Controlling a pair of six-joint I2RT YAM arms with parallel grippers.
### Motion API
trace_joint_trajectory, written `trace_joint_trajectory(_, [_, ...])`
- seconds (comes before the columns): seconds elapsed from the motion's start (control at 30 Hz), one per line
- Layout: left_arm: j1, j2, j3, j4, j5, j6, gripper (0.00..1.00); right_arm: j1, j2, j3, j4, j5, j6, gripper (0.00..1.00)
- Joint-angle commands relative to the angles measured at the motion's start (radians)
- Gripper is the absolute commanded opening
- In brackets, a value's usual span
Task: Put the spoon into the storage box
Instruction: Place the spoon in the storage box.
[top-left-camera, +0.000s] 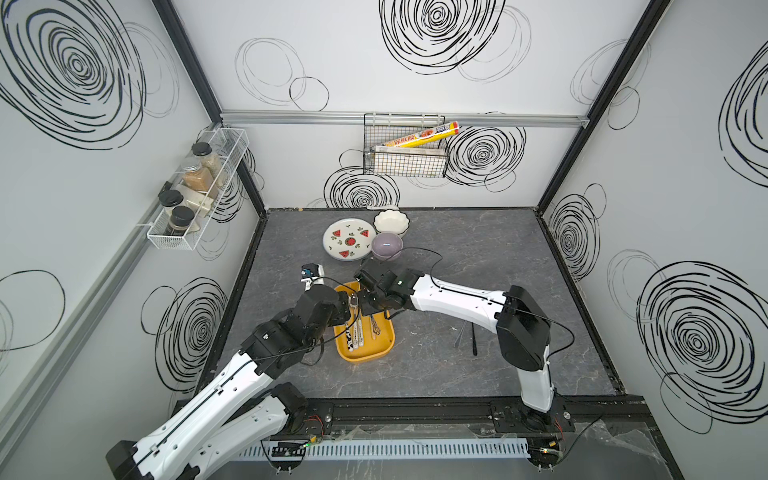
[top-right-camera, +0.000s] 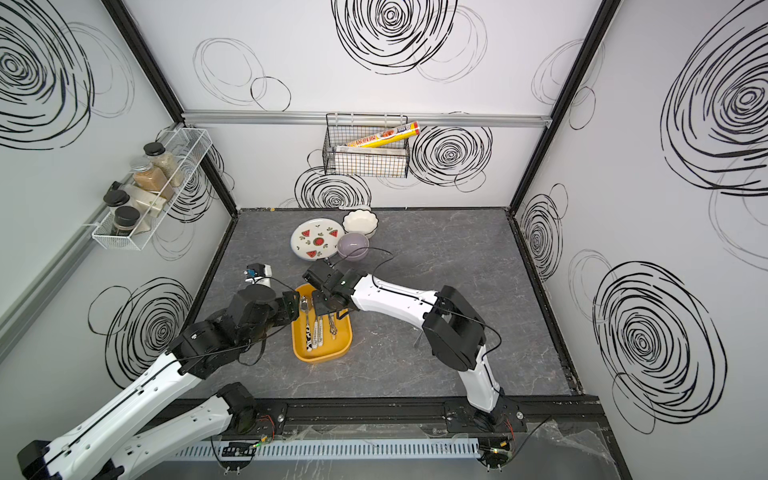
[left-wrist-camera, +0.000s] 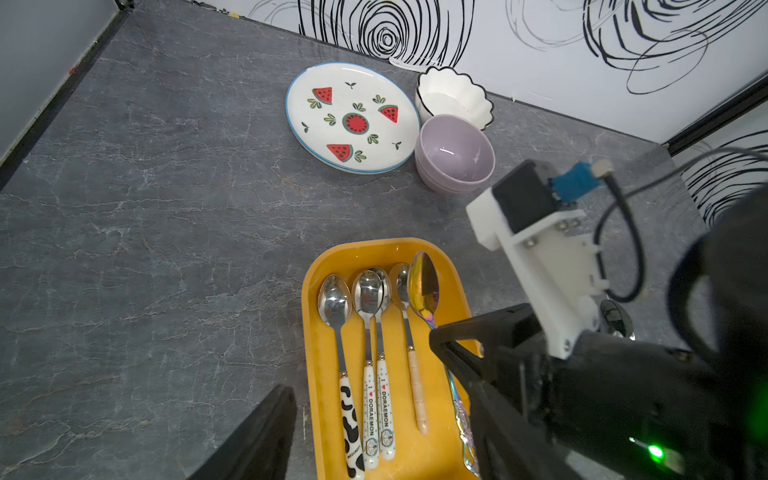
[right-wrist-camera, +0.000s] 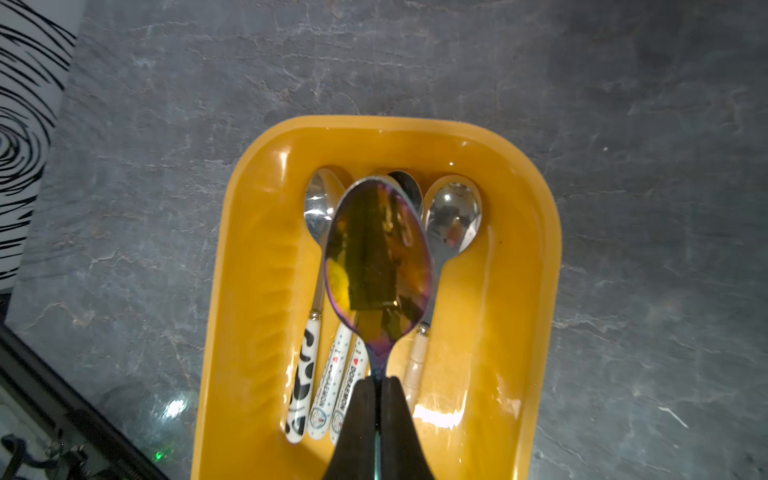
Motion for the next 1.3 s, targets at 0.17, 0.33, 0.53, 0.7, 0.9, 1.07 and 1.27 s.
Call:
trace_joint_trajectory(0.17, [0.006, -0.013, -0.008, 0.022, -0.026, -0.009, 0.73, -0.005, 0.111, 0.067, 0.006, -0.007, 0.035, 0.00])
trace_joint_trajectory(0.33, [0.006, -0.013, -0.008, 0.022, -0.025, -0.009, 0.73, -0.006, 0.174, 0.105, -0.001, 0.017, 0.040, 0.00])
trace_joint_trajectory(0.53, [0.006, -0.011, -0.011, 0.025, -0.018, -0.007, 0.73, -0.011, 0.202, 0.101, 0.013, 0.030, 0.058, 0.00])
trace_joint_trajectory(0.7, [0.007, -0.006, -0.010, 0.026, -0.015, -0.005, 0.73, -0.014, 0.215, 0.103, 0.017, 0.029, 0.061, 0.00])
trace_joint_trajectory(0.9, [0.007, -0.004, -0.010, 0.025, -0.014, -0.004, 0.73, -0.016, 0.216, 0.092, 0.026, 0.021, 0.067, 0.14])
trace_joint_trajectory(1.07, [0.007, -0.005, -0.010, 0.025, -0.014, -0.004, 0.73, -0.017, 0.201, 0.091, 0.034, 0.005, 0.063, 0.21])
trace_joint_trajectory(1.27, [0.007, -0.005, -0.010, 0.026, -0.015, -0.004, 0.73, -0.016, 0.135, 0.077, 0.035, 0.013, 0.043, 0.24])
